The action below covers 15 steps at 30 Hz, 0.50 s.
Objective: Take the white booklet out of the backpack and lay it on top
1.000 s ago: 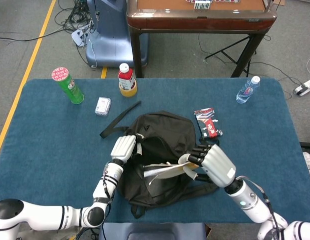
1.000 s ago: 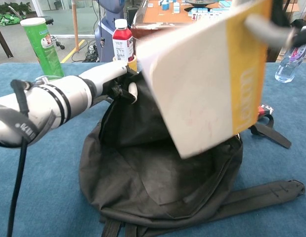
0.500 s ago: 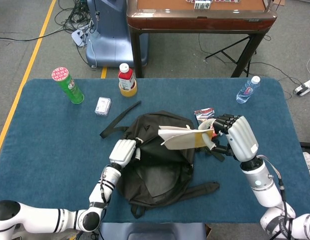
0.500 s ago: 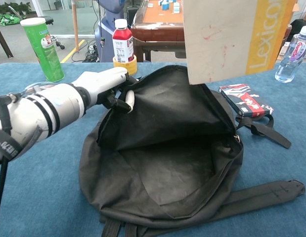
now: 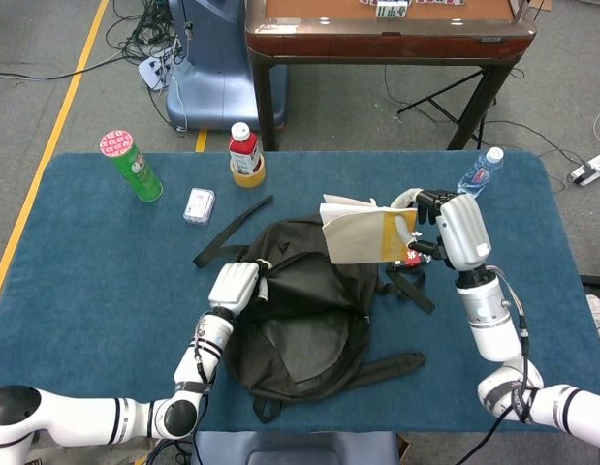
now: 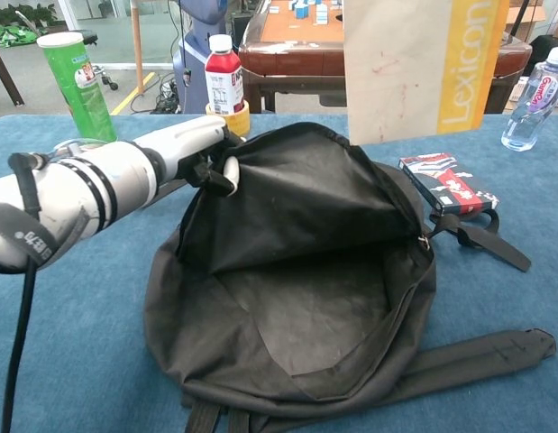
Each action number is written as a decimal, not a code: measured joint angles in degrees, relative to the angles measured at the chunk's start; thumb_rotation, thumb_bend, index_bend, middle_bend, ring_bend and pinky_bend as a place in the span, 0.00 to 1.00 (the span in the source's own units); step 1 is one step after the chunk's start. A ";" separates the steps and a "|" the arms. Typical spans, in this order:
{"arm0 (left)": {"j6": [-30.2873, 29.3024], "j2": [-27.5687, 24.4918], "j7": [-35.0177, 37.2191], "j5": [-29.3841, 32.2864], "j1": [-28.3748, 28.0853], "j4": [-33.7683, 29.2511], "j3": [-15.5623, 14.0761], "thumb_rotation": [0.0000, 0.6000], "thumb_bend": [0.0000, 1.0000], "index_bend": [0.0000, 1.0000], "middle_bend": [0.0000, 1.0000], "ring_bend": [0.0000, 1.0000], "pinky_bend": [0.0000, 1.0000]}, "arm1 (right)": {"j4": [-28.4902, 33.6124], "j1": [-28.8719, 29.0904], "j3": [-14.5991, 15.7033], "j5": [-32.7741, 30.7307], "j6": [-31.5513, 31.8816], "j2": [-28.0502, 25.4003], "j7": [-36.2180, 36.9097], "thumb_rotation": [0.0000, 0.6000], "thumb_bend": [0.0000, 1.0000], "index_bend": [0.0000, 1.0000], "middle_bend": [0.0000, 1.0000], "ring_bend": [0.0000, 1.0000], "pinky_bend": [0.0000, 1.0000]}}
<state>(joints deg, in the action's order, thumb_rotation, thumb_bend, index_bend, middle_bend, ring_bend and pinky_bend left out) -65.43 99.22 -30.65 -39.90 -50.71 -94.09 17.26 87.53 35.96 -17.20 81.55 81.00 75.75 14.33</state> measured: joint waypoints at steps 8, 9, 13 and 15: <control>0.82 -4.23 0.79 -1.17 1.71 -6.48 -1.84 0.74 0.56 0.36 0.34 0.28 0.07 | -6.16 1.65 -1.53 -2.77 -3.50 3.24 1.16 1.00 0.60 0.90 0.73 0.66 0.70; 0.88 -4.89 0.86 -1.42 1.94 -7.48 -2.11 0.67 0.49 0.31 0.32 0.27 0.07 | -6.74 1.77 -1.61 -3.00 -3.84 3.62 1.29 1.00 0.60 0.90 0.73 0.66 0.70; 0.64 -7.76 1.25 -3.91 3.15 -12.37 -3.66 0.40 0.32 0.13 0.27 0.24 0.07 | -9.32 2.39 -0.99 -3.20 -5.61 5.62 1.06 1.00 0.60 0.90 0.73 0.66 0.70; 0.34 -8.86 1.38 -5.37 3.69 -14.31 -4.41 0.16 0.27 0.09 0.23 0.21 0.07 | -10.63 2.74 -0.44 -3.14 -6.62 6.52 0.62 1.00 0.60 0.90 0.73 0.66 0.70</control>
<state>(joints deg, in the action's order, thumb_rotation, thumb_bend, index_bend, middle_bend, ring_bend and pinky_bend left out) -65.09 90.36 -29.27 -45.27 -47.02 -108.41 12.85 76.90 38.69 -17.64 78.41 74.38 82.26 14.95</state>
